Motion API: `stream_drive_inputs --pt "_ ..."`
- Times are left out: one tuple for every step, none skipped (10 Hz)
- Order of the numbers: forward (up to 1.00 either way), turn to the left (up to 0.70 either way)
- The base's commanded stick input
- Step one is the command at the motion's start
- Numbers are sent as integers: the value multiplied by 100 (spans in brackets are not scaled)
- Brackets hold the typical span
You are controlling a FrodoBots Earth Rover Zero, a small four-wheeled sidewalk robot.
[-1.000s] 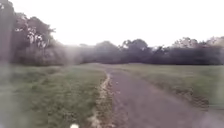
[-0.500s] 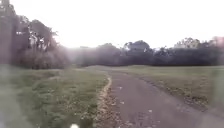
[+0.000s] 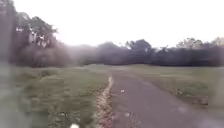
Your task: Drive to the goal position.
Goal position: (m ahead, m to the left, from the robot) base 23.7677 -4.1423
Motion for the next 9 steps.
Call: stream_drive_inputs --pt "85 0" --pt "85 0" --pt "85 0" --pt "85 0" --pt "85 0" --pt "85 0" --pt "85 -4" --pt "85 -15" --pt "85 -25"
